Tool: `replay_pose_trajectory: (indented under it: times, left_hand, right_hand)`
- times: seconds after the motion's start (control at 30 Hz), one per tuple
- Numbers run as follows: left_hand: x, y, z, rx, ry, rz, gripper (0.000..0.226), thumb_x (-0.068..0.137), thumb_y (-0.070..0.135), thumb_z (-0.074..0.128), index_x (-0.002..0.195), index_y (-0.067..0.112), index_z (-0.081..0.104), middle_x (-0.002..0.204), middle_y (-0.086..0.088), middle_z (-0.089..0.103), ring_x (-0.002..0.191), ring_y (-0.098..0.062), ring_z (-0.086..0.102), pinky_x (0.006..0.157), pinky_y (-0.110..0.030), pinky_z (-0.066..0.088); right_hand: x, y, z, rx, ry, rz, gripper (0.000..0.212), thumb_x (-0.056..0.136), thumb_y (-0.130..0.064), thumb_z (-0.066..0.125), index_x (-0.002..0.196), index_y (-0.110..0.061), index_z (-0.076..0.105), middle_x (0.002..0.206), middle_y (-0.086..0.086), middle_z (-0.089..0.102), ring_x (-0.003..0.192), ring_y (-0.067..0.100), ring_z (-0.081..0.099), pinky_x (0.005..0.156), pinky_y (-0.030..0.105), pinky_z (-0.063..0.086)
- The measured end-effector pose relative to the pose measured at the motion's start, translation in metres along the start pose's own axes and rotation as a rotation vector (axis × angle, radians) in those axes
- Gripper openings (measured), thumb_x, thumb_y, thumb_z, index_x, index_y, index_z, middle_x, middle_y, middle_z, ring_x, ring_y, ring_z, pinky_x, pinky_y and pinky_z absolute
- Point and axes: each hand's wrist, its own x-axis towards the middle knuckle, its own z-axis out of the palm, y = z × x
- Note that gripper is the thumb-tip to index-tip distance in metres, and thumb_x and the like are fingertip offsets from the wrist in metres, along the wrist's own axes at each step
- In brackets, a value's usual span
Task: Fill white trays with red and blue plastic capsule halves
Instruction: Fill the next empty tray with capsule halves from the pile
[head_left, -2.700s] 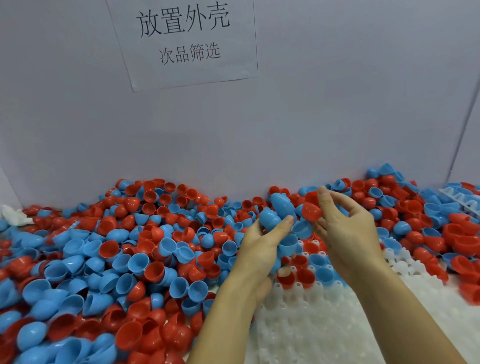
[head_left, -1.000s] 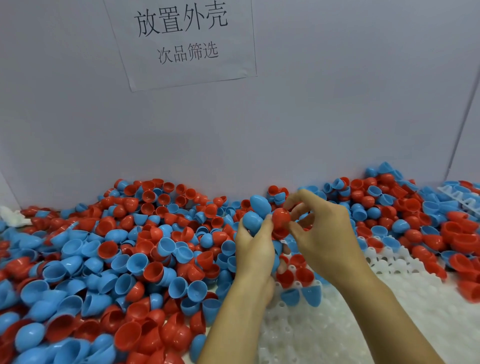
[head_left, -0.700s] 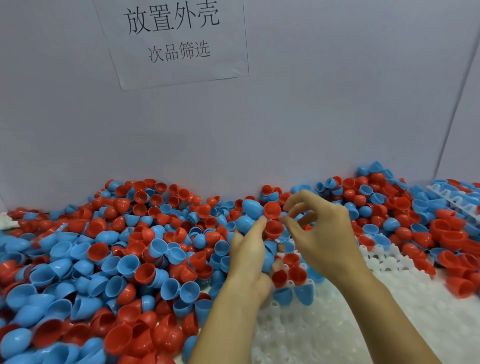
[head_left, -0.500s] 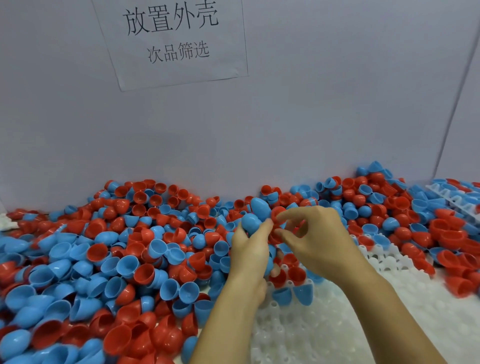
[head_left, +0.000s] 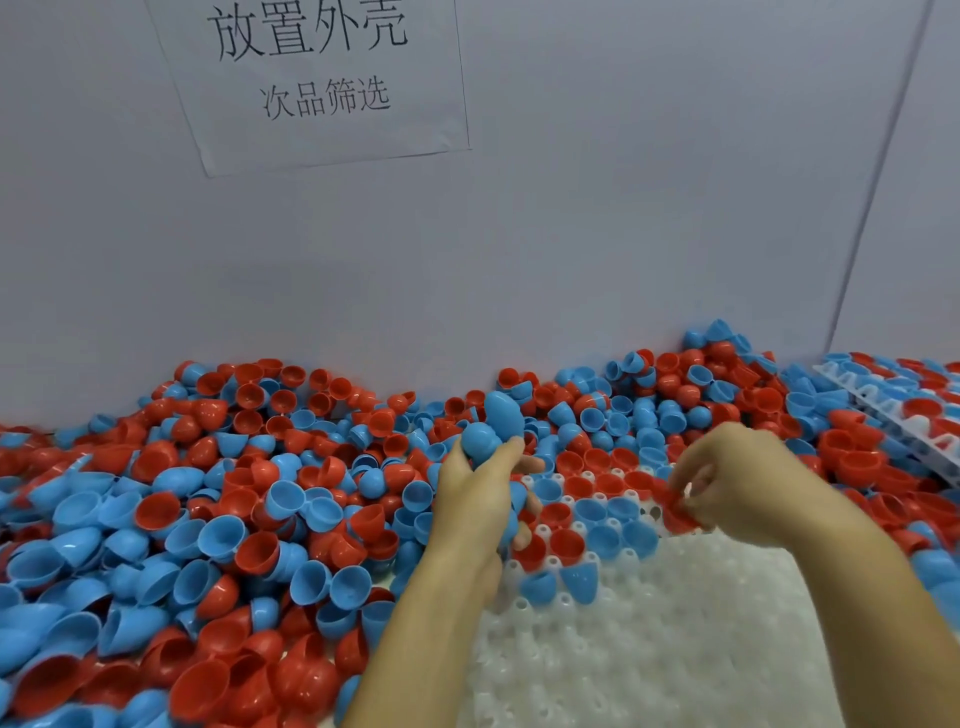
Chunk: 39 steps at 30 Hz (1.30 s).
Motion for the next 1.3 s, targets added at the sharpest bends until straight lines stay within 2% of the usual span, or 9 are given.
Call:
replay_pose_trajectory:
  times: [0.07, 0.23, 0.43, 0.53, 0.67, 0.83, 1.07, 1.17, 1.3]
  left_hand:
    - [-0.001, 0.002, 0.001, -0.025, -0.011, -0.017, 0.014, 0.099, 0.019, 0.063, 0.112, 0.017, 0.06, 0.087, -0.007, 0.072, 0.05, -0.016, 0.053, 0.034, -0.02, 0.033]
    - [-0.002, 0.003, 0.0, -0.032, -0.011, -0.035, 0.015, 0.098, 0.019, 0.064, 0.112, 0.015, 0.061, 0.088, -0.008, 0.072, 0.051, -0.016, 0.054, 0.035, -0.02, 0.034]
    - [-0.003, 0.003, 0.001, -0.001, -0.044, -0.028, 0.013, 0.099, 0.017, 0.063, 0.111, 0.019, 0.062, 0.084, -0.006, 0.072, 0.054, -0.015, 0.053, 0.036, -0.02, 0.034]
    - [-0.003, 0.002, 0.001, 0.009, -0.061, -0.021, 0.011, 0.098, 0.017, 0.063, 0.109, 0.02, 0.063, 0.08, -0.004, 0.072, 0.053, -0.015, 0.053, 0.036, -0.02, 0.034]
    - [-0.002, 0.002, 0.001, 0.003, -0.064, -0.019, 0.016, 0.098, 0.017, 0.063, 0.113, 0.019, 0.062, 0.078, -0.004, 0.072, 0.053, -0.015, 0.053, 0.036, -0.021, 0.034]
    - [-0.003, 0.002, 0.001, 0.002, -0.067, -0.014, 0.013, 0.098, 0.016, 0.063, 0.111, 0.019, 0.063, 0.075, -0.002, 0.071, 0.053, -0.015, 0.053, 0.036, -0.021, 0.034]
    - [-0.004, 0.003, 0.001, -0.001, -0.061, -0.016, 0.016, 0.098, 0.015, 0.063, 0.113, 0.019, 0.062, 0.081, -0.007, 0.071, 0.054, -0.015, 0.053, 0.036, -0.021, 0.035]
    - [-0.004, 0.004, 0.001, 0.006, -0.051, -0.021, 0.016, 0.098, 0.015, 0.063, 0.113, 0.018, 0.062, 0.083, -0.008, 0.07, 0.055, -0.016, 0.053, 0.036, -0.02, 0.035]
    - [-0.003, 0.004, 0.001, 0.005, -0.048, -0.02, 0.015, 0.098, 0.015, 0.063, 0.113, 0.018, 0.061, 0.083, -0.008, 0.07, 0.056, -0.016, 0.053, 0.037, -0.021, 0.036]
  right_hand:
    - [0.003, -0.001, 0.013, -0.095, -0.03, 0.042, 0.025, 0.085, -0.005, 0.073, 0.095, -0.027, 0.077, 0.114, 0.003, 0.069, 0.087, 0.016, 0.065, 0.077, 0.028, 0.058]
    - [0.008, -0.005, 0.027, -0.124, -0.02, 0.084, 0.027, 0.09, -0.005, 0.065, 0.106, -0.023, 0.076, 0.105, 0.002, 0.069, 0.082, 0.015, 0.064, 0.078, 0.03, 0.06]
    - [0.004, -0.009, 0.007, -0.08, -0.024, 0.021, 0.038, 0.09, -0.002, 0.062, 0.117, -0.028, 0.071, 0.135, 0.006, 0.061, 0.102, 0.02, 0.066, 0.079, 0.028, 0.058]
    - [0.006, -0.009, 0.003, -0.048, 0.051, -0.023, 0.031, 0.088, -0.004, 0.067, 0.101, -0.031, 0.074, 0.128, 0.005, 0.065, 0.094, 0.017, 0.066, 0.062, 0.02, 0.054]
    - [0.008, -0.003, 0.01, -0.057, -0.018, 0.007, 0.025, 0.087, -0.007, 0.072, 0.098, -0.029, 0.075, 0.123, 0.003, 0.067, 0.091, 0.014, 0.064, 0.076, 0.026, 0.06]
    - [0.011, -0.003, 0.017, -0.037, -0.027, 0.007, 0.017, 0.086, -0.011, 0.075, 0.088, -0.028, 0.077, 0.114, 0.0, 0.07, 0.087, 0.014, 0.066, 0.081, 0.032, 0.061]
    - [0.015, 0.003, 0.02, -0.012, -0.006, 0.05, 0.003, 0.086, -0.023, 0.077, 0.084, -0.02, 0.078, 0.087, -0.003, 0.073, 0.075, 0.011, 0.067, 0.071, 0.024, 0.06]
    - [0.016, 0.003, 0.021, -0.021, -0.003, 0.052, 0.013, 0.084, -0.015, 0.079, 0.079, -0.026, 0.073, 0.095, -0.005, 0.07, 0.078, 0.012, 0.066, 0.076, 0.03, 0.062]
    - [0.017, 0.0, 0.024, -0.042, 0.017, 0.014, 0.019, 0.087, -0.011, 0.075, 0.092, -0.03, 0.078, 0.109, -0.004, 0.069, 0.083, 0.013, 0.066, 0.076, 0.03, 0.062]
